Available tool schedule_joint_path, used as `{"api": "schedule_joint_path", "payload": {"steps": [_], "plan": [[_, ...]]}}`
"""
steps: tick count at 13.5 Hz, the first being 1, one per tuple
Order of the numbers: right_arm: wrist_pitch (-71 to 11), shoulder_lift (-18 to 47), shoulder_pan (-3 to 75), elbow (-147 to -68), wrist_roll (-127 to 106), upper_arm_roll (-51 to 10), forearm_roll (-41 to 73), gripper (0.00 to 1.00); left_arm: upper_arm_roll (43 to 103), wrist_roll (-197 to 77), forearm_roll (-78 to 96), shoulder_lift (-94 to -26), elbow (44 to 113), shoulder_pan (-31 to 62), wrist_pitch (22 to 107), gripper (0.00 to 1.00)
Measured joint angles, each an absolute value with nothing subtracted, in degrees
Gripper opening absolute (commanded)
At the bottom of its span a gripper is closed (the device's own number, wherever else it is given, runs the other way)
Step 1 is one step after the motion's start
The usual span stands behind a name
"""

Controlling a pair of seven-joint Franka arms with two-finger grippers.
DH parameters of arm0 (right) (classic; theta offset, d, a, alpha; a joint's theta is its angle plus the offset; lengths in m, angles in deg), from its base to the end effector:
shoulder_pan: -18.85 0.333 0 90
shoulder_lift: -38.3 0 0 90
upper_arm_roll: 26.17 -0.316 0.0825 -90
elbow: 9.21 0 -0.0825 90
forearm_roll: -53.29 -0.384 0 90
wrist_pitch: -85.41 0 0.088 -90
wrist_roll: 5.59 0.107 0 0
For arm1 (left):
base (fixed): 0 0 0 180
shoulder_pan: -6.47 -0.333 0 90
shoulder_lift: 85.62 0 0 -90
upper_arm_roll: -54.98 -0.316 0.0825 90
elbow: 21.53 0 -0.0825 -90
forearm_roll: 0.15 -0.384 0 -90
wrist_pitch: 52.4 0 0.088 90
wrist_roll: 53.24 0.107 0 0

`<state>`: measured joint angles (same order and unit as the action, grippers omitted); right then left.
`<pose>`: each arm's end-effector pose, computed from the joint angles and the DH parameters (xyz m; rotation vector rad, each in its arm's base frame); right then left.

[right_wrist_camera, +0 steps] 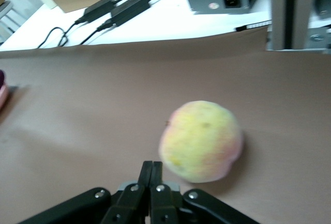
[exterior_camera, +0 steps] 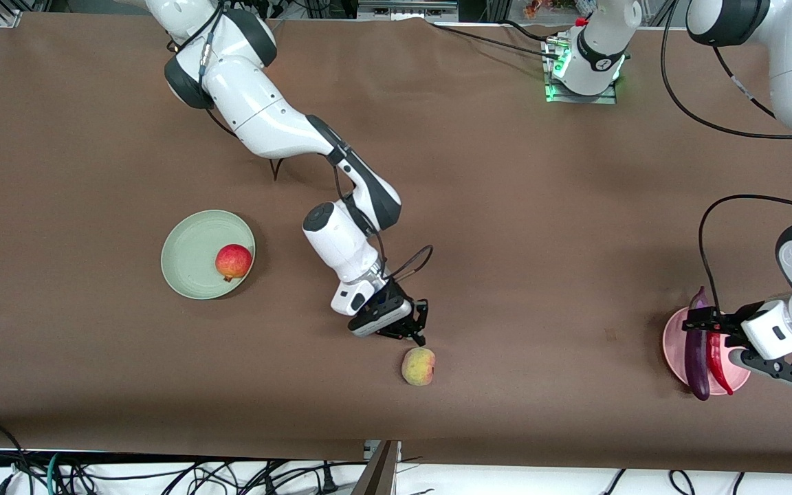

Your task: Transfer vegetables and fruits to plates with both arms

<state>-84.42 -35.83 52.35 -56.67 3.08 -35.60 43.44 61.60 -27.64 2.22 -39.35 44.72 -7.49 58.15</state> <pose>0.6697 0.4991 0.2055 -2.4343 -0.3077 -0.8808 0.7467 0.1187 0.3139 2.9885 -0.4050 0.0097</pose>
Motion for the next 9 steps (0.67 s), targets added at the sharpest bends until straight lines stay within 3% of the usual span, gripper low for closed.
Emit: {"api": "schedule_joint_path", "payload": {"steps": [3,6,9], "plan": [[-77.4,-32.2,51.9,-55.7,3.1,-36.2,43.3,1.00,62.1,-32.5,2.2,-39.5,44.7,-6.8,57.0,1.00],[-59.9,-24.3,50.4,-55.9,3.3,-36.1,43.3,1.00,62.4,-36.9,2.2,-39.6,44.7,-5.0,55.5,1.00],[-50.7,-12.5,49.1,-64.2,5.3,-33.6,43.3,1.00,62.4,-40.0,1.0,-40.2,44.7,-2.3,54.2,1.00]]}}
